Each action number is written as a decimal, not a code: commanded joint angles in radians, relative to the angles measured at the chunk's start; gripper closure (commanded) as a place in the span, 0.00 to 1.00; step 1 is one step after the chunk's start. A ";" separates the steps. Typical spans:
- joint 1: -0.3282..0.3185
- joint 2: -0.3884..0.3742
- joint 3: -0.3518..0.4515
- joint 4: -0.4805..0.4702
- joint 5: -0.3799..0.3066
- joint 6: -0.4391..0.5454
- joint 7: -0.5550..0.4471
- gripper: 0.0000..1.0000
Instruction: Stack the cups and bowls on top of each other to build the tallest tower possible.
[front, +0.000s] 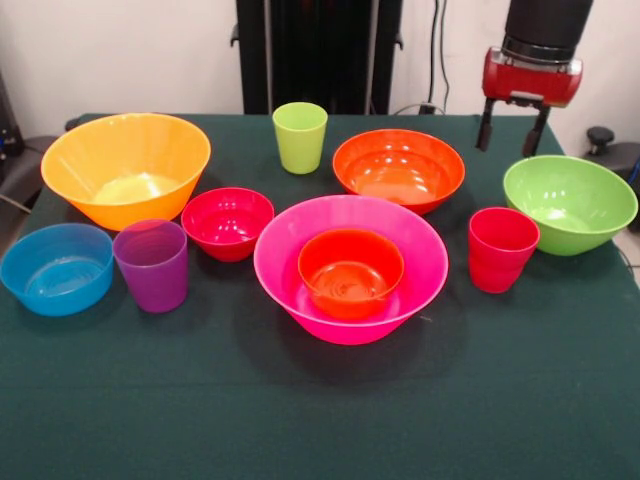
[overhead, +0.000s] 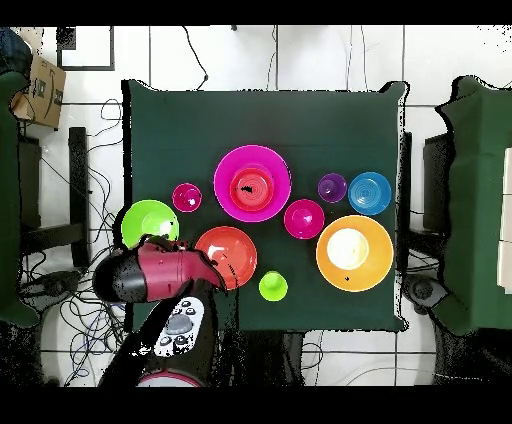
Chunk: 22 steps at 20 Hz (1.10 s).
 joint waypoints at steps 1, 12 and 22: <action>0.037 0.063 0.030 0.001 0.078 0.053 0.215 0.00; 0.096 0.103 0.010 -0.006 0.146 0.031 0.217 0.00; 0.076 0.154 0.036 0.012 0.163 -0.046 0.199 0.00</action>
